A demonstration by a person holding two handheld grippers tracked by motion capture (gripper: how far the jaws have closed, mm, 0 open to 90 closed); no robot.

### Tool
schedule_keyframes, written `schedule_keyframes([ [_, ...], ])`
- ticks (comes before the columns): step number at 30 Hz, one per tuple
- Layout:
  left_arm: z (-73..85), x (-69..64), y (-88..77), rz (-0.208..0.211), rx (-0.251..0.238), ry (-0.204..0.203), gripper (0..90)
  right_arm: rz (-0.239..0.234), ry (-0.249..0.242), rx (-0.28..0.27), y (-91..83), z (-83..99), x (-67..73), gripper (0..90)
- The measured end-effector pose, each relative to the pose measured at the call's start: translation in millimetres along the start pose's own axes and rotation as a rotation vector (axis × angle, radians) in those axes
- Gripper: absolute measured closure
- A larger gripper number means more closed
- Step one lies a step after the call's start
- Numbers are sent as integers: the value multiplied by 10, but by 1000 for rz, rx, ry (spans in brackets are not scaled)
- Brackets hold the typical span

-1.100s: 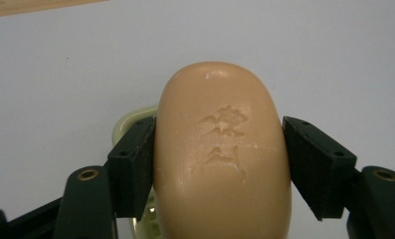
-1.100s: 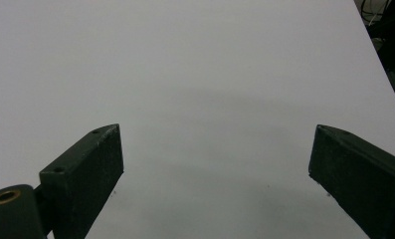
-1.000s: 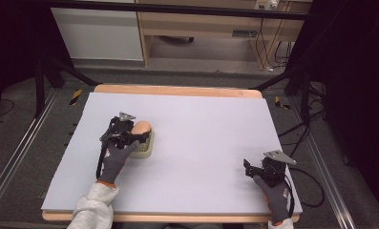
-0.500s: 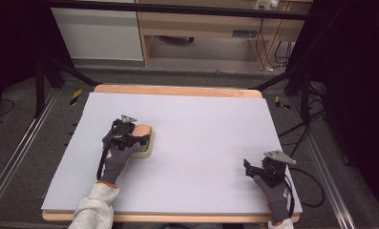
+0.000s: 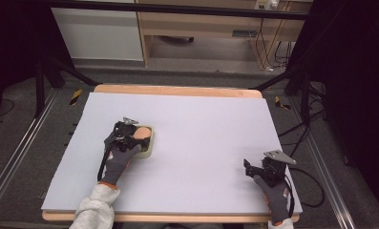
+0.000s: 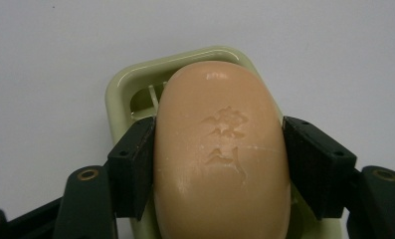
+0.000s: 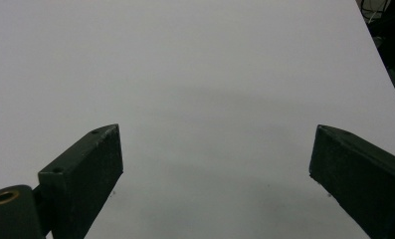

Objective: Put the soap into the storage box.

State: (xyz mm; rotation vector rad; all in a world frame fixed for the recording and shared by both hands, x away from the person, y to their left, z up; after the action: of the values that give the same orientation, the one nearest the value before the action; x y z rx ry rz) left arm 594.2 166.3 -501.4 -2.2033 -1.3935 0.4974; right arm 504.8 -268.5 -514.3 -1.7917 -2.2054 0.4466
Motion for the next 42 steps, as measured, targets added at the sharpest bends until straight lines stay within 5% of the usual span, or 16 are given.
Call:
schedule_keyframes([
  [16, 21, -22, -14, -13, 1, 7, 315, 6, -4, -1, 4, -1, -4, 61],
  [25, -61, -44, -182, 18, -67, -20, 287, 9, -4, -1, 4, -4, -6, 61],
  [33, -62, -99, -381, 26, -124, 27, 293, 31, 0, -7, -5, -14, -32, 52],
  [42, 62, 40, -635, 19, -188, 22, 281, 45, 7, 5, -38, -18, -56, 50],
])
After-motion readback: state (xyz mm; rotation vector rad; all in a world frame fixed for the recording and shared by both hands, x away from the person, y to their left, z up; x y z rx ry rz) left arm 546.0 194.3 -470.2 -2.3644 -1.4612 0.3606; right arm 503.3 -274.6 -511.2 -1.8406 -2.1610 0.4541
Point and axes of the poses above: each handheld gripper's, and its own axes: y roughly forward along the jaws, z roughly out of its underside, x roughly to its left, the point moved 7 cm from there along y, roughly forward along the jaws, and after that the axes turned 11 degrees about -x, right-handed, at the moved point
